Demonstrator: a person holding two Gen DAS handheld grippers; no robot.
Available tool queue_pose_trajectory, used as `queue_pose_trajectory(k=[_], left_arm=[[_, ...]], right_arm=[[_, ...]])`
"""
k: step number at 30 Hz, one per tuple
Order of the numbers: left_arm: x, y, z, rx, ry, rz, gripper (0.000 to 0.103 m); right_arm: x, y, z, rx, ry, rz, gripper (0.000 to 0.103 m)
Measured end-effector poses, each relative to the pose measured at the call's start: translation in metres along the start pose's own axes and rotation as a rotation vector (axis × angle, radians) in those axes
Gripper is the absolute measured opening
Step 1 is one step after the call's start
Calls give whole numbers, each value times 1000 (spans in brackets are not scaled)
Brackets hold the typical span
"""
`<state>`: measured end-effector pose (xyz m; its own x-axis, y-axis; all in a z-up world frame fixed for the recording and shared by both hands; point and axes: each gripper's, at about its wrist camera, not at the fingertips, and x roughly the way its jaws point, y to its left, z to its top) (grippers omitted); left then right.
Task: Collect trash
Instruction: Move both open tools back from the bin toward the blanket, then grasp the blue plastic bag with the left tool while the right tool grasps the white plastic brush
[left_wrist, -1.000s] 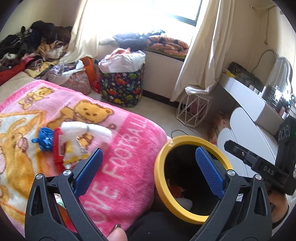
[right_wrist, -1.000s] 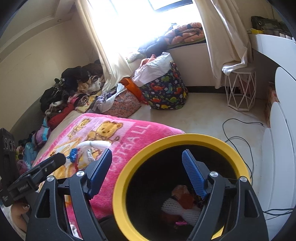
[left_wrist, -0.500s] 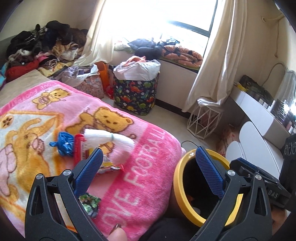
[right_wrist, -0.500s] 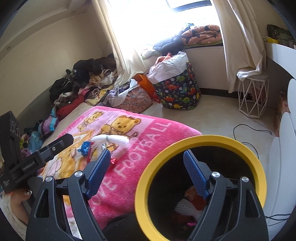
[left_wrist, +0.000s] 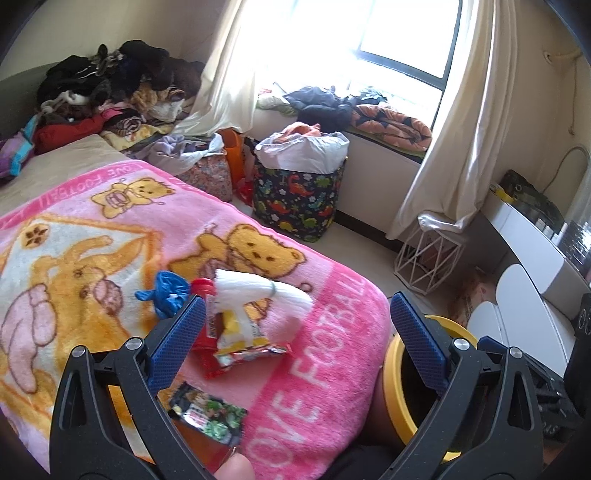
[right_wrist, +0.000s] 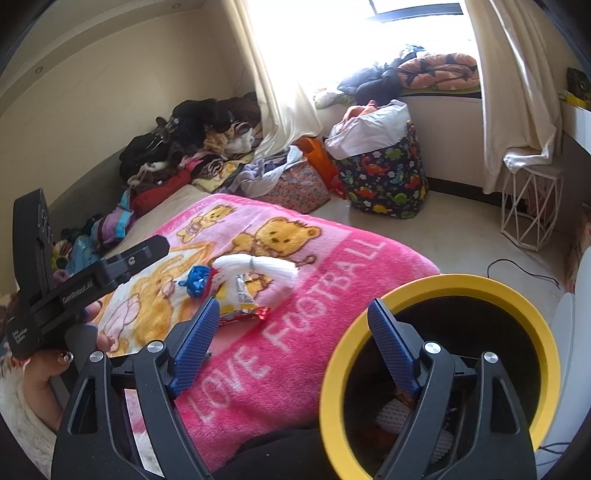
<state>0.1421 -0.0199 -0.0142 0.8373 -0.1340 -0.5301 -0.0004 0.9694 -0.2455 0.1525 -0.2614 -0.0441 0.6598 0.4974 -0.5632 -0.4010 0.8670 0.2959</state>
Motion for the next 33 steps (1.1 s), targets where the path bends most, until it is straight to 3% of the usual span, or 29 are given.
queue_pose_trajectory(k=[14,28,33], left_arm=[[3,52,5,-67,-14,101,92],[22,107,-5,-174,52,184,92],[35,119,-7,-198,82,195,82]], right_arm=[[46,37,13,-129,55,23,80],[146,40,27,-266,229,-40,80],[180,40,29,-304,281,-57,80]])
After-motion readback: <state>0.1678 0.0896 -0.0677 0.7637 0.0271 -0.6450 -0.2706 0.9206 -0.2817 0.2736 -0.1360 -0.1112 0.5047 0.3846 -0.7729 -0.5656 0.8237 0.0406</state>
